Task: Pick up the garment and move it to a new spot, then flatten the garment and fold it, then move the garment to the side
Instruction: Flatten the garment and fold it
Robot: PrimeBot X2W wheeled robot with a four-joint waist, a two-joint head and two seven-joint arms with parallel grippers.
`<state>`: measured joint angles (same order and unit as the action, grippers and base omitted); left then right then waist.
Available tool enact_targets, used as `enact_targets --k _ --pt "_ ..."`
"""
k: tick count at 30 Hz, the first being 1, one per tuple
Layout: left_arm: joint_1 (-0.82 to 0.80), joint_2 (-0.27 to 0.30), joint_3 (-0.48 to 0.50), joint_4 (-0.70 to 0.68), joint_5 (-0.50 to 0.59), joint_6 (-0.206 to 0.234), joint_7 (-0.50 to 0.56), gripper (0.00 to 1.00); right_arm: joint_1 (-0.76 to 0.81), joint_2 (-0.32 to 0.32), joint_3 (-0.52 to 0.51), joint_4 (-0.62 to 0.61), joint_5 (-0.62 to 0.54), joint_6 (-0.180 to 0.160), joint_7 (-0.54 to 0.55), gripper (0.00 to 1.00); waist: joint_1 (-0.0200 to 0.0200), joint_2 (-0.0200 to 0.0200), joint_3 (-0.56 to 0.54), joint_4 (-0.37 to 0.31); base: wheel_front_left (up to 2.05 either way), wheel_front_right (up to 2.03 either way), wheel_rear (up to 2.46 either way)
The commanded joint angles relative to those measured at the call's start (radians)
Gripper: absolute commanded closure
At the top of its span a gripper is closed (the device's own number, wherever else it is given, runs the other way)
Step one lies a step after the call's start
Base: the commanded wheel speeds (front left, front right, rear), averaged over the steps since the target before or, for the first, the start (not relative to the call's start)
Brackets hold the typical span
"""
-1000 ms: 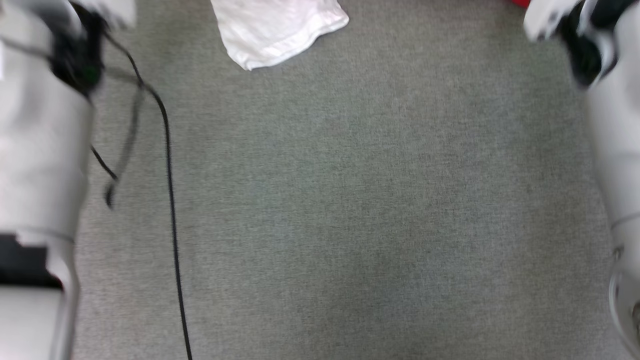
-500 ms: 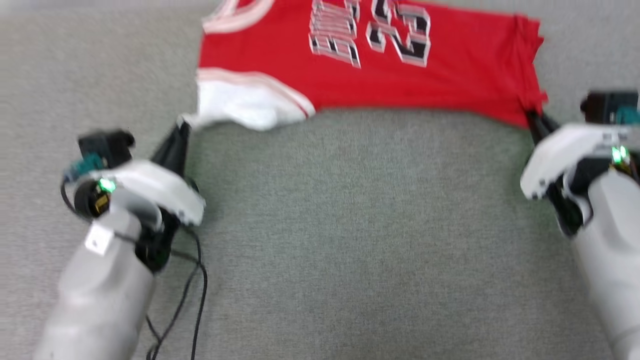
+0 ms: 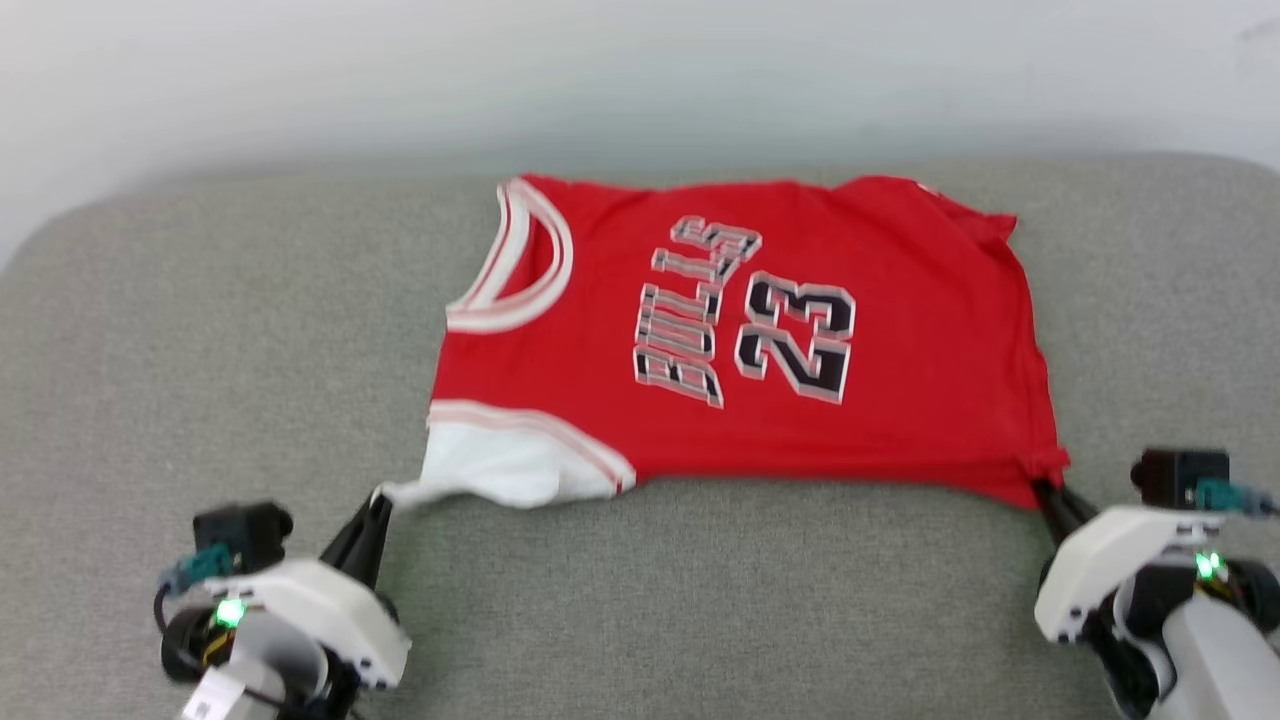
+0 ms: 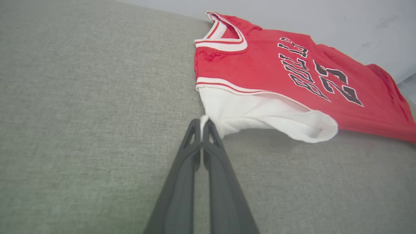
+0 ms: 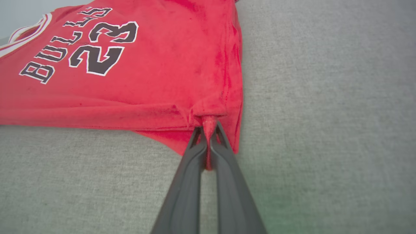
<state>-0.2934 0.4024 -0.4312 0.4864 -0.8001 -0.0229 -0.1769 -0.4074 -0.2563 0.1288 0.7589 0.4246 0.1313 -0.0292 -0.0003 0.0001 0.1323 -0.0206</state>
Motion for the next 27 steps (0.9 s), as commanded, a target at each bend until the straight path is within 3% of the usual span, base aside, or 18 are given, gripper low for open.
enact_targets --k 1,10,18,27 --pt "0.059 0.019 0.009 -0.036 -0.014 0.023 0.013 1.0 0.06 0.005 -0.019 -0.03 -0.001 -0.001 0.009 1.0 0.0003 -0.0001 -0.058 0.003 0.0 0.0 0.0" --pt "0.275 0.067 0.038 -0.222 -0.058 0.141 0.07 1.0 0.272 0.05 -0.077 -0.186 -0.041 -0.001 0.073 1.0 0.0003 -0.0001 -0.132 0.011 0.0 0.0 0.0" --pt "0.433 0.095 0.07 -0.356 -0.098 0.241 0.107 1.0 0.485 0.097 -0.16 -0.413 -0.107 -0.001 0.173 1.0 0.0003 -0.0001 -0.154 0.041 0.0 0.0 0.0" --pt "0.523 0.135 0.101 -0.496 -0.111 0.31 0.132 1.0 0.621 0.141 -0.224 -0.636 -0.147 -0.001 0.281 1.0 0.0003 -0.0001 -0.149 0.054 0.0 0.0 0.0"
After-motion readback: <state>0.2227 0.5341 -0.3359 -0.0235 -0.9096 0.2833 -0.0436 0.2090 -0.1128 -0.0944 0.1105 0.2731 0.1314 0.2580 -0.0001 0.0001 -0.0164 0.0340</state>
